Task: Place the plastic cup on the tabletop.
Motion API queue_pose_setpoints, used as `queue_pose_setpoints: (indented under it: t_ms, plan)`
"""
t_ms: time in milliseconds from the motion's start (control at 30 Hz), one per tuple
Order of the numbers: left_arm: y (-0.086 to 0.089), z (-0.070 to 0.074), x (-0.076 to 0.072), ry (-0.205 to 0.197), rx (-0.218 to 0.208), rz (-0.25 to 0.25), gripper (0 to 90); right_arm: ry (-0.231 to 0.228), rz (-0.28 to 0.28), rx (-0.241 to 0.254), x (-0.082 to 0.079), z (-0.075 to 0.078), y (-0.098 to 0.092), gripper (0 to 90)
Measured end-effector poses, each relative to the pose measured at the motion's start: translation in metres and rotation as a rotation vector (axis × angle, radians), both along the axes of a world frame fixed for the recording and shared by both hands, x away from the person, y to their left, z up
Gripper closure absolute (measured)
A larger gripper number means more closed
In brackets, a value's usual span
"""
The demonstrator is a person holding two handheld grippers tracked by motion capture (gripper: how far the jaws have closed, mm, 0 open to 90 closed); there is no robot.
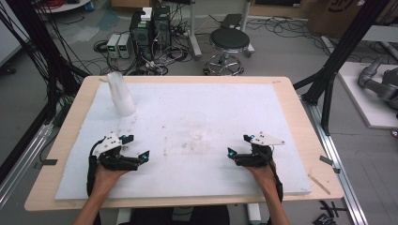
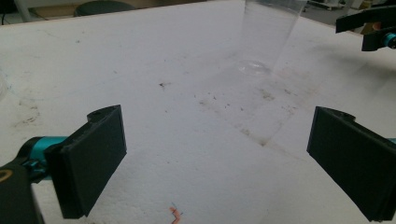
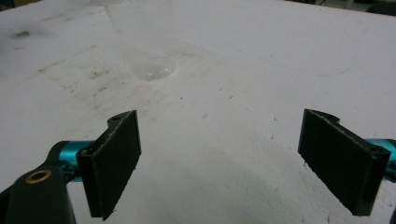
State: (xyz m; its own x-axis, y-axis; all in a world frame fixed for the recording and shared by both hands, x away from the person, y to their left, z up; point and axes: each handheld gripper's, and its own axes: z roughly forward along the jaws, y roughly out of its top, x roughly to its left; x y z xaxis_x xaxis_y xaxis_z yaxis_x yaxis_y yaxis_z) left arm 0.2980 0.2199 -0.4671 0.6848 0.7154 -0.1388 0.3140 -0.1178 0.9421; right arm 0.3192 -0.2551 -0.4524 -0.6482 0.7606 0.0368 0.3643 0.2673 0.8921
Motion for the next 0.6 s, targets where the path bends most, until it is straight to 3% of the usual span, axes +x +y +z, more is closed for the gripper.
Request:
queue_pose_setpoints:
  t_ms: [600]
  plan:
    - [0.0009, -0.0002, 0.0004, 0.006, -0.007, 0.004, 4.6, -0.011, -0.003, -0.002, -0.0026, -0.0005, -0.0004, 13.0]
